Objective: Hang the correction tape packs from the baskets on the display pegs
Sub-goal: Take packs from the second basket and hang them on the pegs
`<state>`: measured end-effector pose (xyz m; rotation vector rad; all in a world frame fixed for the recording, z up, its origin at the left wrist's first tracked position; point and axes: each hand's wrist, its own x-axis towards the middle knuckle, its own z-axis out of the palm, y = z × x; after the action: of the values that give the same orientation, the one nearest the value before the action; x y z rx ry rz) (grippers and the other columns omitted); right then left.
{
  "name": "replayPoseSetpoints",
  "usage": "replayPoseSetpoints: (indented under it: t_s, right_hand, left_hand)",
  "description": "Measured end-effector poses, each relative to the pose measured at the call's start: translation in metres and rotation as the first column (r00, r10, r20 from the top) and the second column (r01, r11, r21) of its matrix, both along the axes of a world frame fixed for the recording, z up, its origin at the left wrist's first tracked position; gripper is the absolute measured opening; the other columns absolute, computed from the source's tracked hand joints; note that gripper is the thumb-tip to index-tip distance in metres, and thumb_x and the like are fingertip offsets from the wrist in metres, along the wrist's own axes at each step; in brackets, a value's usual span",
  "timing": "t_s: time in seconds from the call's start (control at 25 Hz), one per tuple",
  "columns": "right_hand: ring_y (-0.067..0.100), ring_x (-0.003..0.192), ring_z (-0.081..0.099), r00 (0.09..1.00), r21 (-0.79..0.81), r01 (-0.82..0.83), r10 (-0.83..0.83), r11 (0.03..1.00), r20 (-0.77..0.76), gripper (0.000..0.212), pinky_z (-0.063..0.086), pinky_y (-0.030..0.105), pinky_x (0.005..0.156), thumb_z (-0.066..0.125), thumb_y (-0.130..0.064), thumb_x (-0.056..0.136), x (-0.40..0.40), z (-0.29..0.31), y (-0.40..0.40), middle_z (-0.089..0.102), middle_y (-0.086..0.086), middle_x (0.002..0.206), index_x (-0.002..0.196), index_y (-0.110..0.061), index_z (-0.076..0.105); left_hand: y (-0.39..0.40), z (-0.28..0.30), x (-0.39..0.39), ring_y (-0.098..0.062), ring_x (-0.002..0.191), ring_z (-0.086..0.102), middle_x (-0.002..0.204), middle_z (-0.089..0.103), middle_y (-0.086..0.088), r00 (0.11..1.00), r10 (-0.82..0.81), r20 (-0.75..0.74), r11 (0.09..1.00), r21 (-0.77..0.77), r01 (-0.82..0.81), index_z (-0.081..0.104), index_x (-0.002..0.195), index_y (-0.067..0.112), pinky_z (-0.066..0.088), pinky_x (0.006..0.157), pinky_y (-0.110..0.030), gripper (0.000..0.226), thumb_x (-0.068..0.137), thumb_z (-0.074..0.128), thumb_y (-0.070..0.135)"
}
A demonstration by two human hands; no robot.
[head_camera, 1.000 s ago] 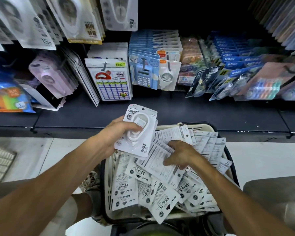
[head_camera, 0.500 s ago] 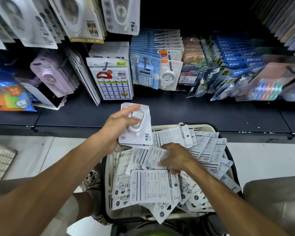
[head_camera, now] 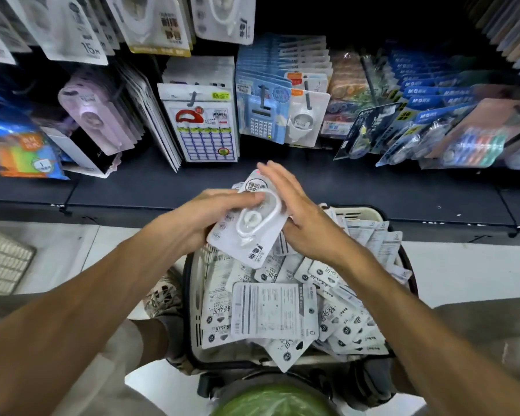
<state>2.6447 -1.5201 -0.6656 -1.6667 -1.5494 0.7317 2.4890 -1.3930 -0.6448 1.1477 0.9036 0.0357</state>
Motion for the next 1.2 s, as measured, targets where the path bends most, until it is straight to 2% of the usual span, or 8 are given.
replayPoseSetpoints:
  t_s: [0.12, 0.2, 0.32, 0.48, 0.76, 0.84, 1.0, 1.2]
  right_hand:
    - [0.011, 0.127, 0.05, 0.92, -0.212, 0.391, -0.375, 0.896, 0.113, 0.067, 0.041, 0.026, 0.097, 0.063, -0.012, 0.092, 0.005, -0.009, -0.006, 0.04, -0.002, 0.153, 0.15, -0.031, 0.036]
    - [0.02, 0.116, 0.06, 0.92, -0.503, 0.292, -0.095, 0.814, 0.381, 0.058, 0.047, 0.032, 0.091, 0.074, -0.035, 0.087, -0.001, -0.021, -0.017, 0.056, -0.002, 0.139, 0.139, -0.029, 0.05]
    - [0.021, 0.115, 0.061, 0.925, -0.774, 0.009, 0.288, 0.633, 0.246, 0.055, 0.047, 0.033, 0.091, 0.081, -0.032, 0.081, -0.037, -0.043, -0.037, 0.061, -0.003, 0.131, 0.131, -0.027, 0.058]
    - [0.02, 0.086, 0.068, 0.947, -0.658, 0.081, 0.148, 0.748, 0.285, 0.015, 0.053, 0.033, 0.066, 0.078, -0.019, 0.083, -0.037, -0.044, -0.029, 0.066, -0.003, 0.095, 0.085, -0.023, 0.063]
    - [0.018, 0.06, 0.07, 0.891, -0.266, 0.262, -0.339, 0.927, -0.303, 0.028, 0.06, 0.033, 0.058, 0.076, 0.003, 0.085, 0.046, 0.006, -0.018, 0.073, 0.012, 0.067, 0.069, -0.006, 0.055]
    - [0.016, 0.055, 0.067, 0.908, -0.338, 0.247, -0.339, 0.908, -0.247, 0.026, 0.057, 0.03, 0.054, 0.075, -0.001, 0.087, 0.052, 0.004, -0.013, 0.071, 0.009, 0.061, 0.073, -0.008, 0.055]
    - [0.014, 0.066, 0.065, 0.932, -0.533, 0.361, -0.311, 0.765, 0.184, 0.016, 0.048, 0.027, 0.059, 0.072, -0.028, 0.09, 0.029, -0.034, -0.019, 0.072, -0.002, 0.086, 0.095, -0.023, 0.058]
    - [0.034, 0.119, 0.056, 0.847, -0.542, 0.501, -0.253, 0.675, 0.469, 0.077, 0.052, 0.042, 0.09, 0.055, -0.064, 0.089, -0.016, -0.073, -0.015, 0.044, 0.012, 0.146, 0.146, -0.015, 0.033]
  left_hand:
    - [0.003, -0.001, -0.004, -0.027, 0.082, 0.076, 0.102, 0.079, -0.016, 0.985, 0.101, -0.14, 0.985, 0.15, -0.079, 0.08, 0.098, 0.01, 0.062, 0.08, -0.048, 0.048, 0.058, 0.094, 0.033]
    - [0.003, -0.004, -0.008, -0.026, 0.092, 0.073, 0.109, 0.076, -0.017, 0.972, 0.151, -0.18, 0.968, 0.224, -0.109, 0.074, 0.114, 0.007, 0.059, 0.092, -0.048, 0.065, 0.059, 0.094, 0.036]
    - [0.005, -0.01, -0.009, -0.022, 0.092, 0.072, 0.11, 0.076, -0.012, 0.965, 0.167, -0.202, 0.953, 0.282, -0.106, 0.074, 0.114, 0.008, 0.059, 0.086, -0.034, 0.066, 0.06, 0.093, 0.04]
    - [0.006, -0.009, -0.007, -0.014, 0.061, 0.071, 0.085, 0.08, -0.01, 0.975, 0.148, -0.167, 0.954, 0.284, -0.096, 0.077, 0.101, 0.003, 0.056, 0.053, -0.023, 0.043, 0.07, 0.09, 0.029]
    - [0.028, 0.005, -0.014, -0.016, 0.069, 0.075, 0.089, 0.081, -0.005, 0.985, 0.156, -0.076, 0.956, 0.263, -0.131, 0.081, 0.091, 0.015, 0.059, 0.059, -0.024, 0.024, 0.071, 0.088, 0.025]
    - [0.035, 0.011, -0.015, -0.012, 0.066, 0.074, 0.084, 0.08, -0.001, 0.989, 0.127, -0.081, 0.948, 0.302, -0.097, 0.082, 0.08, 0.021, 0.055, 0.055, -0.021, 0.014, 0.07, 0.09, 0.026]
    - [0.031, 0.008, -0.015, -0.019, 0.075, 0.061, 0.085, 0.073, -0.01, 0.989, 0.044, -0.139, 0.938, 0.347, 0.007, 0.07, 0.093, -0.004, 0.045, 0.073, -0.031, 0.064, 0.054, 0.09, 0.042]
    - [0.021, -0.004, -0.015, -0.018, 0.077, 0.047, 0.081, 0.061, -0.01, 0.977, -0.031, -0.212, 0.919, 0.379, 0.111, 0.068, 0.086, 0.012, 0.035, 0.074, -0.034, 0.055, 0.049, 0.086, 0.048]
